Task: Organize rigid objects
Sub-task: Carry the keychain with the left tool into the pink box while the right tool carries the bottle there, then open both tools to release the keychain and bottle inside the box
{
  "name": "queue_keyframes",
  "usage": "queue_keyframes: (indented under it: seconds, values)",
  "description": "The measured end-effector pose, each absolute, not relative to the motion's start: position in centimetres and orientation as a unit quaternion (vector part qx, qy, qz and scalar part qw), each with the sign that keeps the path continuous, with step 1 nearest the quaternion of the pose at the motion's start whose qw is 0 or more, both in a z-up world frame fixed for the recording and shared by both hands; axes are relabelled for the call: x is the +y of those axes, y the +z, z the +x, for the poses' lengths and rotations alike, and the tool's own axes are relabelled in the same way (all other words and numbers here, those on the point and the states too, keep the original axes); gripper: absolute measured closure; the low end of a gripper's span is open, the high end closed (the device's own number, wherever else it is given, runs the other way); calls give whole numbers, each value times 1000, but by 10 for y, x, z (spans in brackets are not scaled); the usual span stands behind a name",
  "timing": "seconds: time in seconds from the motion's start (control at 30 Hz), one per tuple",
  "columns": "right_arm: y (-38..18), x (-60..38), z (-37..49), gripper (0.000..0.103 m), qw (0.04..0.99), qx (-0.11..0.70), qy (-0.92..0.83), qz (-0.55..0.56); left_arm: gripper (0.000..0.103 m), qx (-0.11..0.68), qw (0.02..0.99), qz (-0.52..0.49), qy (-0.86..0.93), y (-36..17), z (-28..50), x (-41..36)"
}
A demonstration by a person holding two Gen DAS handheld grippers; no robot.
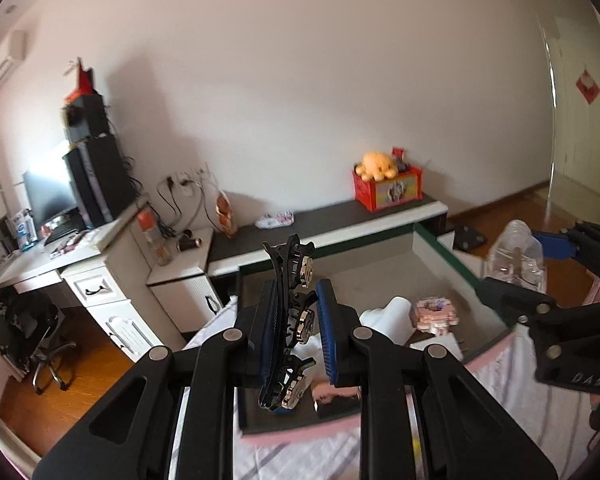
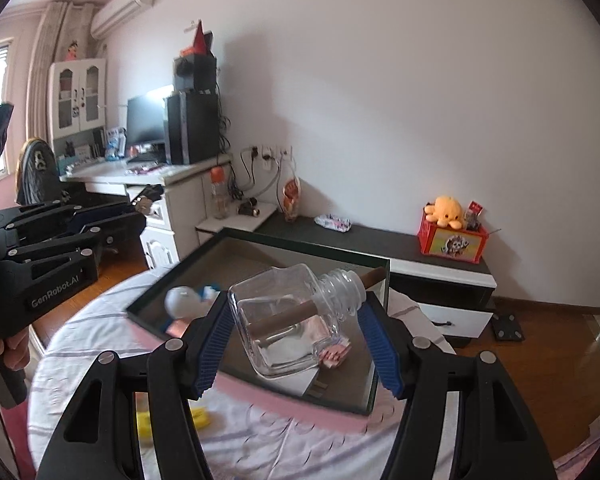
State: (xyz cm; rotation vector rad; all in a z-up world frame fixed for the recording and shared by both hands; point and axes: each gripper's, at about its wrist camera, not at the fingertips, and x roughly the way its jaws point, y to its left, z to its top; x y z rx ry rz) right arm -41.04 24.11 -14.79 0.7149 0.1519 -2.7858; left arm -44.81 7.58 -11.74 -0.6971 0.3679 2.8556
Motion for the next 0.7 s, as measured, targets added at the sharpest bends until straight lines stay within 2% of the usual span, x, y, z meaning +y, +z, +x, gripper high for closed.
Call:
queue_keyframes:
  seconds: [0.27, 0.7]
  values:
    - [-193, 235, -485, 38, 120, 70, -938, 316, 83, 126, 94, -305, 939, -164, -519, 101]
    - [-216, 241, -510, 38, 117, 48, -934, 335, 79, 125, 77, -335, 930, -201, -537, 101]
